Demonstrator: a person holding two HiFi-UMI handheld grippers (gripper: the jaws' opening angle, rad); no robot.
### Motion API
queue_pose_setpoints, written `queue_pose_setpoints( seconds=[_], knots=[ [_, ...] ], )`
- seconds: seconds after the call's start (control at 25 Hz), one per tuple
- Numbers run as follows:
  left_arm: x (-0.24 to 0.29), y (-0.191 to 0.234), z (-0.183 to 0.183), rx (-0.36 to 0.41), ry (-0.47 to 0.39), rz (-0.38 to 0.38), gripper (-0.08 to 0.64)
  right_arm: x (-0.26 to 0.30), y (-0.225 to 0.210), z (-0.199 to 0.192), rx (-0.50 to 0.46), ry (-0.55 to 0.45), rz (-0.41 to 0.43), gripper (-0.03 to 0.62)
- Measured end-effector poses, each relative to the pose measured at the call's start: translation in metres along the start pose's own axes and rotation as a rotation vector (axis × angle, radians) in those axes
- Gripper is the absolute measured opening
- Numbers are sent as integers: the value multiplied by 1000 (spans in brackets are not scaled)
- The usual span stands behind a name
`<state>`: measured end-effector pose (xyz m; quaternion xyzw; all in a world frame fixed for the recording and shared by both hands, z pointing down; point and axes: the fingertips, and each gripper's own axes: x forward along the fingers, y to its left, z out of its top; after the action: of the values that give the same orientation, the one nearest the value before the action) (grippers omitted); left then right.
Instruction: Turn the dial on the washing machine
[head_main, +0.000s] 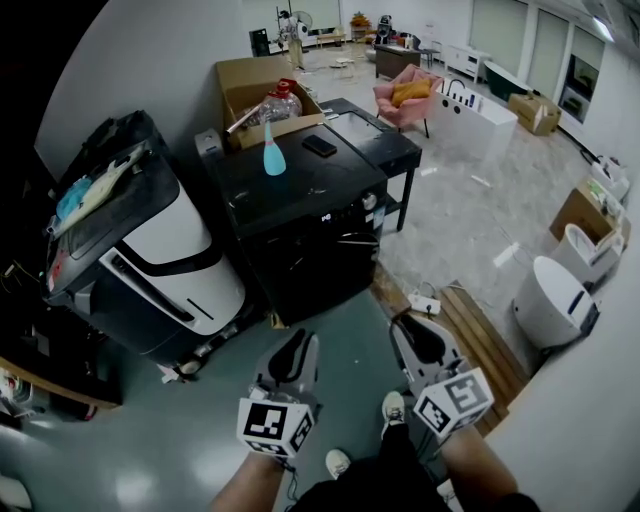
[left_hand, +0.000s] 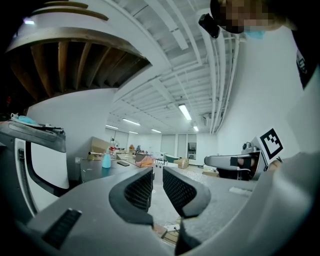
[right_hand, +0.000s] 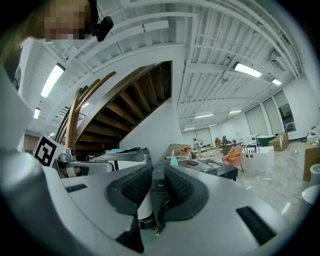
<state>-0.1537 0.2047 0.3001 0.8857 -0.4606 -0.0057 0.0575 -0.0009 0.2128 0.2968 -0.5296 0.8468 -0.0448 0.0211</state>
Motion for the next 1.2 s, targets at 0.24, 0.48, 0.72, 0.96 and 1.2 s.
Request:
queue_pose_setpoints(
  seconds=[0.24, 0.48, 0.72, 0.96, 1.2],
  knots=[
    [65, 5, 1, 14, 17, 26, 118, 45, -54, 3, 10, -3, 40, 137],
    [129, 4, 9, 29, 17, 51, 172, 83, -109, 9, 7, 6, 79, 181],
    [181, 0, 13, 39, 25, 78, 201, 112, -158, 15, 1, 10, 119, 208],
    [229, -6, 11, 43, 27, 120, 221, 136, -205, 15, -2, 17, 153, 232],
    [265, -18, 9, 46, 19, 158, 225, 147, -241, 14, -13, 30, 194, 235]
  ],
)
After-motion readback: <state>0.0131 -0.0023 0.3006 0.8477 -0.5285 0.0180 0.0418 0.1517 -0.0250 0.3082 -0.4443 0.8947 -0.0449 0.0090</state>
